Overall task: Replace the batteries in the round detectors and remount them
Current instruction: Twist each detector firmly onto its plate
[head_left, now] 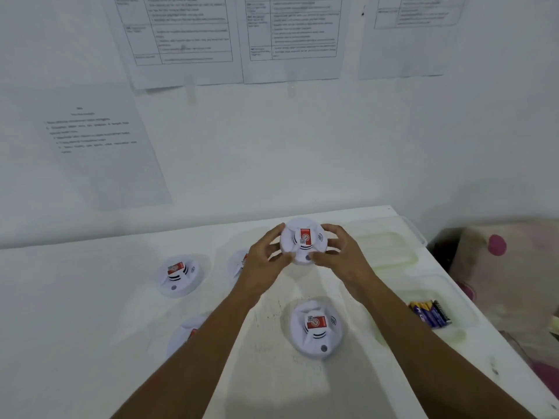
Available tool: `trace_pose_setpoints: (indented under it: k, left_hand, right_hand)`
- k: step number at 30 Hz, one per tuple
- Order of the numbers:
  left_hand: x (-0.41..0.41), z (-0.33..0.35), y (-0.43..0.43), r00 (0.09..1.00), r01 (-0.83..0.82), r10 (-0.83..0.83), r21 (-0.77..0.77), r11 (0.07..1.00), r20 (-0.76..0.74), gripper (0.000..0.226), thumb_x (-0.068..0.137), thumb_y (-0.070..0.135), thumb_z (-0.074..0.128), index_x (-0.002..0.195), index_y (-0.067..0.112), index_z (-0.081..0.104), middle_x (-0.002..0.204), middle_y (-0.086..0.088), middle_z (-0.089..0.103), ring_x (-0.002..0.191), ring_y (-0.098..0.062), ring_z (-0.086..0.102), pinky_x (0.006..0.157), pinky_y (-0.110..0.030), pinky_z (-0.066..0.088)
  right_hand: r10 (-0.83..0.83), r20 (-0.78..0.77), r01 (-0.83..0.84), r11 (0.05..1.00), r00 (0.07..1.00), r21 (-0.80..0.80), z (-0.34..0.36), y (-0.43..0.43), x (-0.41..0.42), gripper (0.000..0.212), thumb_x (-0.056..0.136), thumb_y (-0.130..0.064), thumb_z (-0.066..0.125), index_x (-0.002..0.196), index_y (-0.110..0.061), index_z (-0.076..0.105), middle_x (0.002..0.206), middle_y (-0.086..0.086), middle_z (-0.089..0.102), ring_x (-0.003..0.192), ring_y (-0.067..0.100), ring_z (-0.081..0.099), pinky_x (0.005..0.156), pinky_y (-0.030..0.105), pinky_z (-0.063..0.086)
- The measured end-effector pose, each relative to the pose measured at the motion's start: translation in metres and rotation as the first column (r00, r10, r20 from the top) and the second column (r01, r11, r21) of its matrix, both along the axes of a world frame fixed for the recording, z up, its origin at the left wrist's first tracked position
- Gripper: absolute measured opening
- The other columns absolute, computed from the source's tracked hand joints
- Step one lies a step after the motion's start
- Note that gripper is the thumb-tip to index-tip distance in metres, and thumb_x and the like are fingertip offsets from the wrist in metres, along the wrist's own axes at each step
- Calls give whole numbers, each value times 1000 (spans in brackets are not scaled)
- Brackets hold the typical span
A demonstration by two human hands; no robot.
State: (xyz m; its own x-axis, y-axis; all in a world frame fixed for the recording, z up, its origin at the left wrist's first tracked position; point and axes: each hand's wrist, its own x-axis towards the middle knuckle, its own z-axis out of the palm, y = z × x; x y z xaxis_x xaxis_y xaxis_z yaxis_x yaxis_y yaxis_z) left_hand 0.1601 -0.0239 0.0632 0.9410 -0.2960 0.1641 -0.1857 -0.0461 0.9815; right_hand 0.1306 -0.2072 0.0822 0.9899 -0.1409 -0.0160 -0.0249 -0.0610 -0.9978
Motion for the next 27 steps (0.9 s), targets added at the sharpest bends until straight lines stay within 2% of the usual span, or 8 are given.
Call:
trace_pose_setpoints:
  k: [2, 4, 7, 10, 14, 19, 22, 27]
  left_hand:
    - [-6, 1, 3, 1000, 8, -9, -44, 999, -13, 50, 92, 11, 67, 139, 21, 52, 131, 6, 64, 120, -12, 61, 97, -26, 52]
    - [-9, 2, 5, 1000, 7, -8, -61, 998, -13, 48, 92, 10, 66, 137, 21, 54, 128, 7, 66, 118, -12, 62, 95, -25, 52]
    - [-11, 2, 9, 1000, 26, -27, -54, 998, -14, 47, 92, 14, 68, 136, 22, 54, 128, 7, 66, 118, -14, 63, 99, -31, 52]
    - [-15, 4, 9, 1000, 30, -30, -28, 999, -4, 48, 93, 21, 68, 138, 26, 53, 129, 8, 65, 116, -16, 64, 97, -31, 54]
    - [-15, 8, 0, 1000, 3, -3, -20, 1000, 1, 50, 93, 21, 68, 139, 27, 52, 129, 12, 65, 111, -15, 67, 91, -23, 53]
    - [-18, 12, -14, 1000, -4, 4, -27, 1000, -2, 49, 93, 18, 67, 139, 26, 53, 127, 12, 66, 107, -13, 68, 88, -21, 53]
    - [-19, 12, -19, 1000, -26, 27, -14, 1000, 15, 48, 94, 18, 66, 139, 26, 53, 128, 13, 65, 112, -10, 65, 88, -20, 53]
    - [-18, 9, -22, 998, -56, 56, 4, 998, 9, 49, 93, 22, 66, 140, 28, 52, 129, 14, 65, 110, -9, 65, 90, -22, 53]
  right_hand:
    - [-17, 6, 17, 999, 1000, -30, 1, 4, -4, 60, 73, -8, 82, 122, -28, 55, 114, -1, 66, 102, 18, 65, 80, 30, 58]
    - [-30, 20, 31, 999, 999, -45, 0, 8, -7, 62, 73, -10, 82, 124, -31, 54, 116, -1, 64, 101, 17, 65, 80, 33, 59]
    - [29, 50, -29, 1000, 998, -8, -1, 10, -13, 62, 73, -7, 80, 124, -32, 55, 119, 1, 62, 101, 16, 65, 76, 41, 61]
    - [84, 78, -83, 996, 993, -15, 2, 6, -11, 64, 74, -4, 78, 126, -32, 54, 119, 1, 62, 95, 12, 68, 74, 42, 61]
    - [100, 83, -98, 995, 992, -34, 3, -2, -6, 65, 73, -1, 78, 125, -32, 54, 115, 3, 63, 89, 19, 70, 70, 36, 61]
    - [102, 90, -97, 993, 991, -61, 3, -16, -3, 66, 74, -4, 77, 127, -33, 51, 114, 1, 64, 87, 20, 69, 63, 28, 57]
    - [115, 94, -107, 991, 989, -80, 1, -19, -1, 66, 75, -4, 77, 129, -32, 50, 114, 2, 64, 81, 13, 68, 61, 28, 57]
    - [135, 89, -129, 989, 987, -73, 0, -20, 3, 67, 74, -4, 77, 128, -32, 49, 114, 2, 63, 84, 16, 65, 58, 21, 51]
